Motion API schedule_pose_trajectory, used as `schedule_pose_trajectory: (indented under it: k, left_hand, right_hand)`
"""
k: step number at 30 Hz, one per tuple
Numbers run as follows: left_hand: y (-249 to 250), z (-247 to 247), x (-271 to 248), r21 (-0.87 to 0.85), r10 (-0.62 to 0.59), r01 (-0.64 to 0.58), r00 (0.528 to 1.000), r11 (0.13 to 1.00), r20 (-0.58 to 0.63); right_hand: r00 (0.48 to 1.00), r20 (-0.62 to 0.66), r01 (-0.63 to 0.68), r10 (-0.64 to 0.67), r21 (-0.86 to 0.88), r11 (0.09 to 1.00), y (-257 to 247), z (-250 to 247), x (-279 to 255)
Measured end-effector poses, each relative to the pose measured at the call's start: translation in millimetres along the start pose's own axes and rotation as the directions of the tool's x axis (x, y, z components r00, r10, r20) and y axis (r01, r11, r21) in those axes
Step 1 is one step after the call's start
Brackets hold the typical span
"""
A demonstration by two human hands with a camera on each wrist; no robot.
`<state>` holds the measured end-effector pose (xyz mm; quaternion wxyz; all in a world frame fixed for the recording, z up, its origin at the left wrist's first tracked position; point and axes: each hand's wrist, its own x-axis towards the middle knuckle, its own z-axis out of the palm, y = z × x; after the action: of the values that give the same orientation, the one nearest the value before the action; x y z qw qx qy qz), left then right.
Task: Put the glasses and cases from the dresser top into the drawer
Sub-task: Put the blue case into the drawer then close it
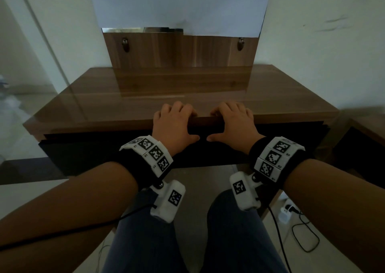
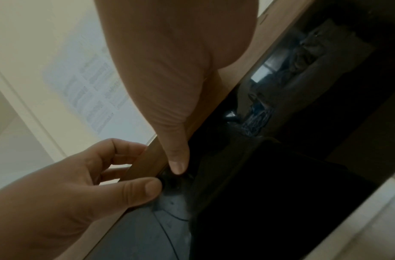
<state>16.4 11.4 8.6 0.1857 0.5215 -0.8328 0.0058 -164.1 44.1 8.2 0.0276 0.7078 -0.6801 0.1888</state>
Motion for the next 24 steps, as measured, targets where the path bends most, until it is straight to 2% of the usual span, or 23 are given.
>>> schedule_pose_trajectory:
  k: [9,14,24]
  left_hand:
    - [-0.9,12.4,2.7,0.030,0.008,-0.004,0.991,1.000,-0.136]
    - [-1.9,15.8,4.6,0.022,0.018,-0.014,0.986,1.000,-0.167]
    - [-0.6,14.2,5.8,-0.008,-0.003,0.002,0.986,1.000,-0.167]
  right_hand:
    - [0.982,-0.187,-0.013,0.012,-0.004,1.000,0.7,20.7,3.5]
    - [0.969,-0.248,-0.008,0.013,0.020,1.000,1.3,26.4,5.3]
    - [0.968,-0.249,-0.007,0.016,0.037,0.999,0.2,27.7,4.3]
